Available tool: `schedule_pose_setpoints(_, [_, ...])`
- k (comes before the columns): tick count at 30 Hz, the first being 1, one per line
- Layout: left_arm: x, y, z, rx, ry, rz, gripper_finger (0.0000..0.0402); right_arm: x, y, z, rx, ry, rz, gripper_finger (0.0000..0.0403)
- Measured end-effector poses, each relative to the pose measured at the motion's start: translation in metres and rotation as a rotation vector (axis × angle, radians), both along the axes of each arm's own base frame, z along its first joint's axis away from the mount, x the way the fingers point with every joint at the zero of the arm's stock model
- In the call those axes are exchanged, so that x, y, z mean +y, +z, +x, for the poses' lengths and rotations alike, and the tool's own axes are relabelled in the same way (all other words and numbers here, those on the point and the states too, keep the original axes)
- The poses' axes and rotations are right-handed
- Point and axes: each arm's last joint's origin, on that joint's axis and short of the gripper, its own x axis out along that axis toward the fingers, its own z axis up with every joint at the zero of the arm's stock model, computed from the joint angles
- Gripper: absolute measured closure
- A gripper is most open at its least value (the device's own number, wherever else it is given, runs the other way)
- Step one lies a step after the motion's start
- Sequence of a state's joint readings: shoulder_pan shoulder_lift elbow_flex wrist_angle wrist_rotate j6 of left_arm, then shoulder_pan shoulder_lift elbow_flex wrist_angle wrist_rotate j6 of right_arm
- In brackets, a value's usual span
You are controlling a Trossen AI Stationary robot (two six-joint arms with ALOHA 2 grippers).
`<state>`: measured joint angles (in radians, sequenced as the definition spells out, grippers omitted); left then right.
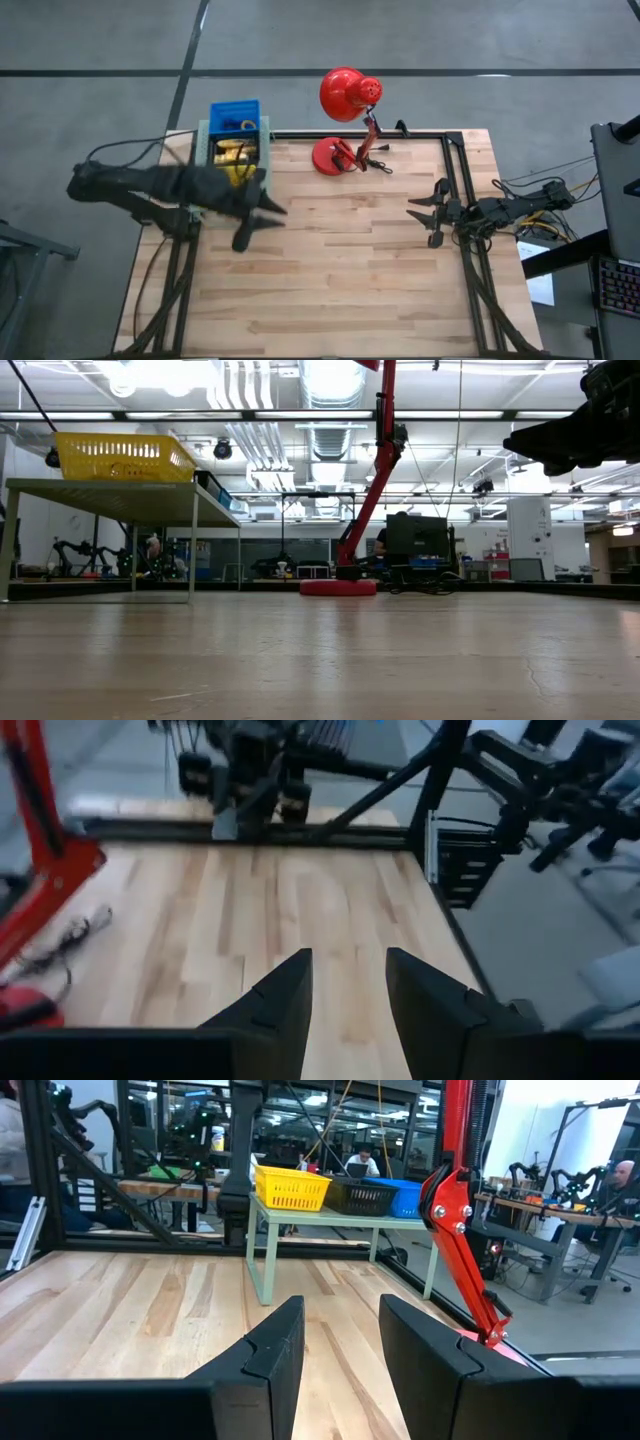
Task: Pick & Place Office Desk Supplies
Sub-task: Return to Home Position
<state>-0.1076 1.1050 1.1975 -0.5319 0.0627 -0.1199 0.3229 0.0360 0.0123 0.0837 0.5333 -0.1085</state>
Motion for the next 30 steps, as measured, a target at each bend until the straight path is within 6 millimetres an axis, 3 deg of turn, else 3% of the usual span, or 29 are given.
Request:
schedule_pose_setpoints(5, [-0.047,-0.024,-0.011,-0.049,0.056,0.158,0.0268,0.0,0.0,0.0,0.0,0.0,0.0,0.0275])
schedule_pose_setpoints(9, [-0.082,-0.053,-0.033,-0.097,0.089,0.26,0.0268,0.0,0.0,0.0,0.0,0.0,0.0,0.0275])
schedule_pose_setpoints(14, [-0.103,-0.08,-0.066,-0.265,0.081,0.303,0.0268,0.0,0.0,0.0,0.0,0.0,0.0,0.0275])
schedule_pose_setpoints(17, [-0.097,-0.09,-0.084,-0.371,-0.009,0.248,0.0268,0.0,0.0,0.0,0.0,0.0,0.0,0.0275])
schedule_pose_setpoints(22, [-0.071,-0.101,-0.108,-0.548,-0.135,0.227,0.0268,0.0,0.0,0.0,0.0,0.0,0.0,0.0275])
schedule_pose_setpoints(30, [-0.016,-0.085,-0.151,-0.604,-0.069,0.234,0.0268,0.0,0.0,0.0,0.0,0.0,0.0,0.0275])
